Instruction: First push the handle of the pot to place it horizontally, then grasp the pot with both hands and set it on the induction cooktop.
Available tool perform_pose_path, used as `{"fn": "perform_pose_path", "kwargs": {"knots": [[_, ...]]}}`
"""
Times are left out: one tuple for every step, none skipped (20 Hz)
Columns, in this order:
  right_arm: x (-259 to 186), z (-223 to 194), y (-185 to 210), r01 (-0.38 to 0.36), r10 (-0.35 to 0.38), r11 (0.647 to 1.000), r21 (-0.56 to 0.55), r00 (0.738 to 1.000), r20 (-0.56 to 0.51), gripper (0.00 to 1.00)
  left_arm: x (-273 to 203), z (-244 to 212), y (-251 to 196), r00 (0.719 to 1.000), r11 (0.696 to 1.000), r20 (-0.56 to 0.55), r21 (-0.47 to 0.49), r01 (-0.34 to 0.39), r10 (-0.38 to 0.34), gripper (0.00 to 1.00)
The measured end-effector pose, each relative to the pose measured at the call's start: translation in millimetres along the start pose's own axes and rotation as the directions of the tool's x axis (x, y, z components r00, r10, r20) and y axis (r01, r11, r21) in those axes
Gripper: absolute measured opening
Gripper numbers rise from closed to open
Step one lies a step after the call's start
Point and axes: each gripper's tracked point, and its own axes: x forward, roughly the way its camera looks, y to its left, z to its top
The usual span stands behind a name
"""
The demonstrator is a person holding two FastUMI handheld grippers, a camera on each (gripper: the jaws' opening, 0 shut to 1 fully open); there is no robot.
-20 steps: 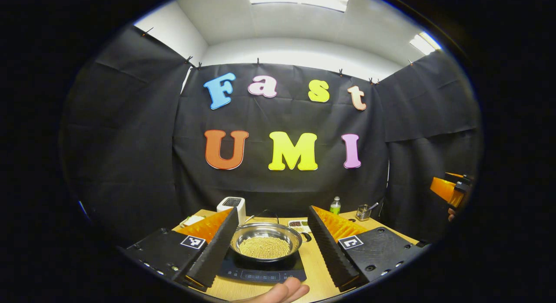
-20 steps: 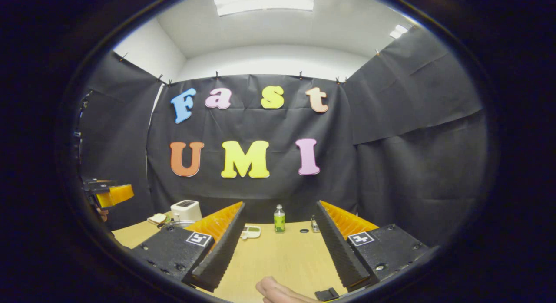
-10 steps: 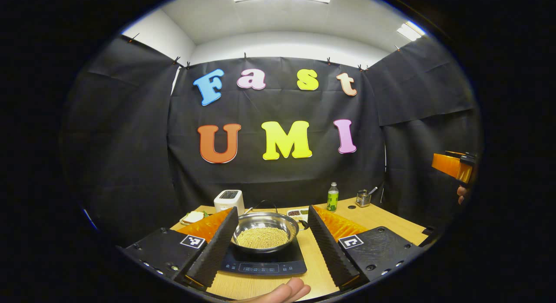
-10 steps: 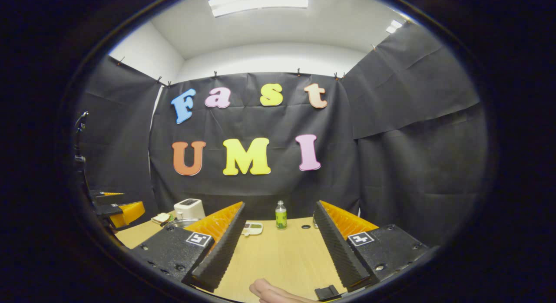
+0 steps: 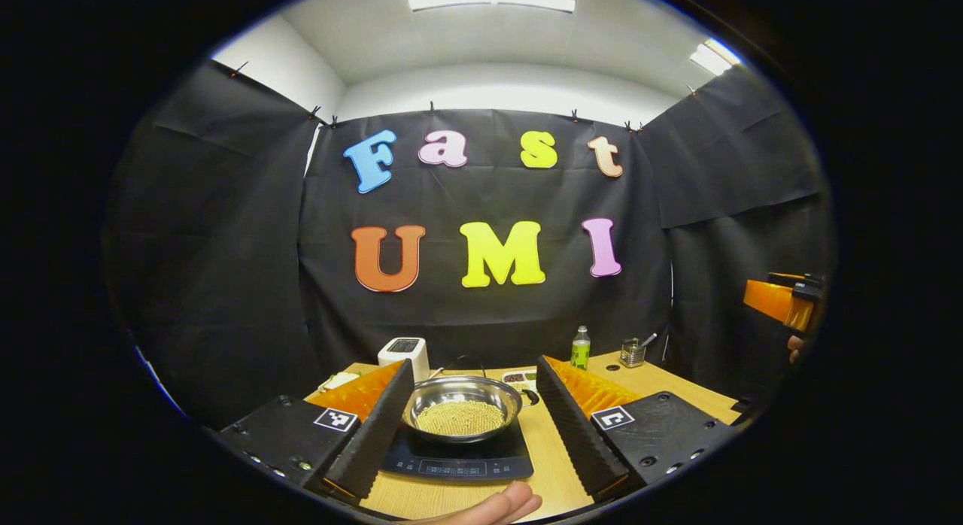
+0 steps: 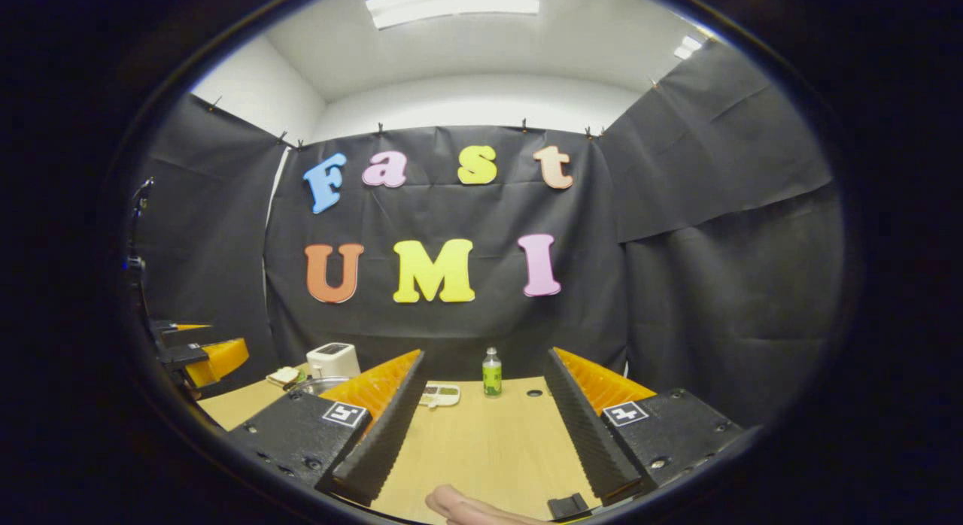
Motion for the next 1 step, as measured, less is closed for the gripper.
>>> {"fn": "perform_pose_path", "kwargs": {"knots": [[0.8,-1.0,-3.3,0.01,-0.01,1.0,0.002,1.0,-0.005,0.96,-0.8,1.7,0.4,1.0,1.0,0.006,0.004,-0.002,0.002,0.97]]}}
